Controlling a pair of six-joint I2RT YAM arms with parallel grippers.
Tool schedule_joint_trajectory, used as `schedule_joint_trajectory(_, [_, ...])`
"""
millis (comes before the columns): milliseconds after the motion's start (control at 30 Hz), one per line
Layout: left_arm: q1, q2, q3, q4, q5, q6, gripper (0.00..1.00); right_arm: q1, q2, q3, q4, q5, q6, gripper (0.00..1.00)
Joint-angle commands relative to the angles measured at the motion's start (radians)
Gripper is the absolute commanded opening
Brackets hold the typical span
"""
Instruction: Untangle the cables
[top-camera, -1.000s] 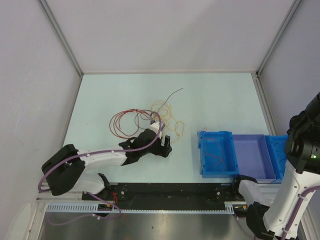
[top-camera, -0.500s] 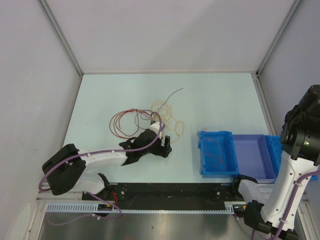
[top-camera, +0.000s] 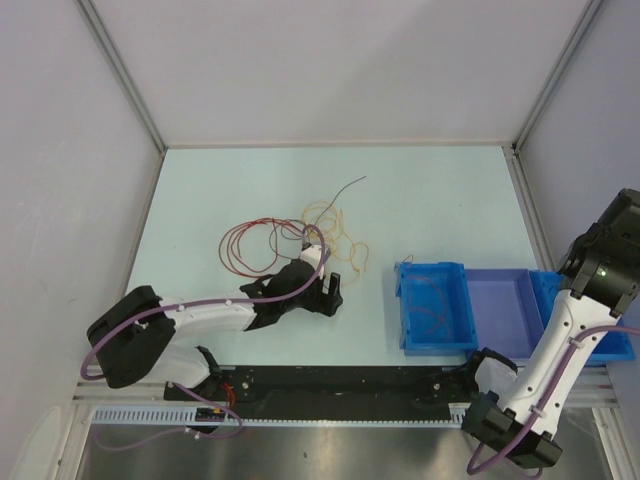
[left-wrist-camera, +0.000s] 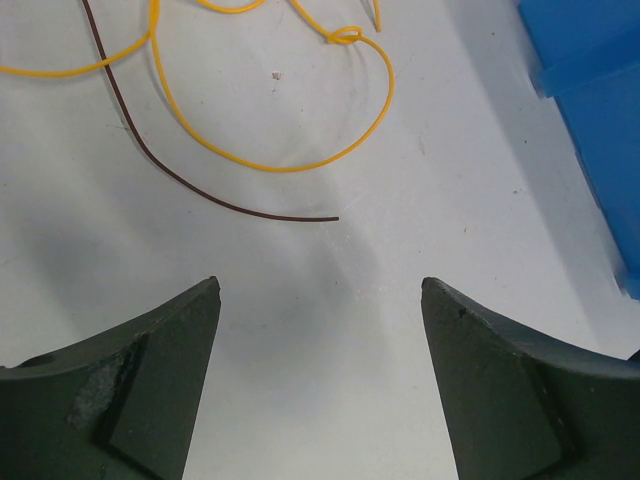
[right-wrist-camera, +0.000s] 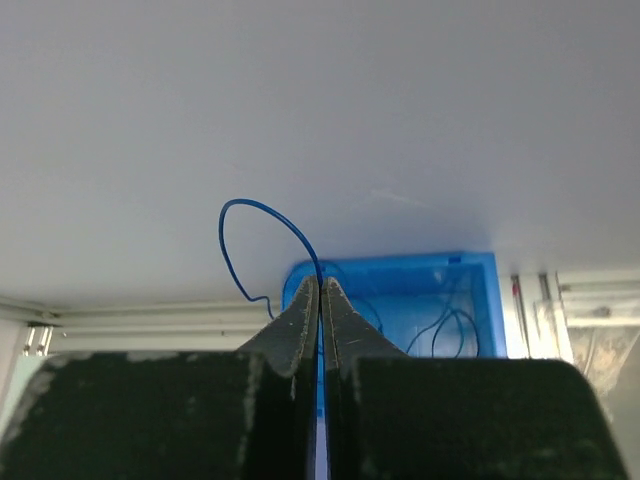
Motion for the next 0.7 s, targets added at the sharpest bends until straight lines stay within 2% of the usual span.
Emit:
schedule_joint_trajectory(0, [-0.007, 0.0, 0.027, 0.012, -0.008, -0.012, 0.86, -0.068, -0.002, -0.06, 0.008, -0.122, 0.145, 0.0])
schedule_joint_trajectory(333, [-0.007, 0.0, 0.025, 0.012, -0.006, -0.012, 0.86, -0.134, 0.002, -0.101, -0.001, -0.208, 0.2, 0.0])
schedule_joint_trajectory(667, [-0.007, -0.003, 0.022, 0.015, -0.005, -0.012, 0.86, -0.137, -0.076, -0.1, -0.061, -0.093, 0.272, 0.0])
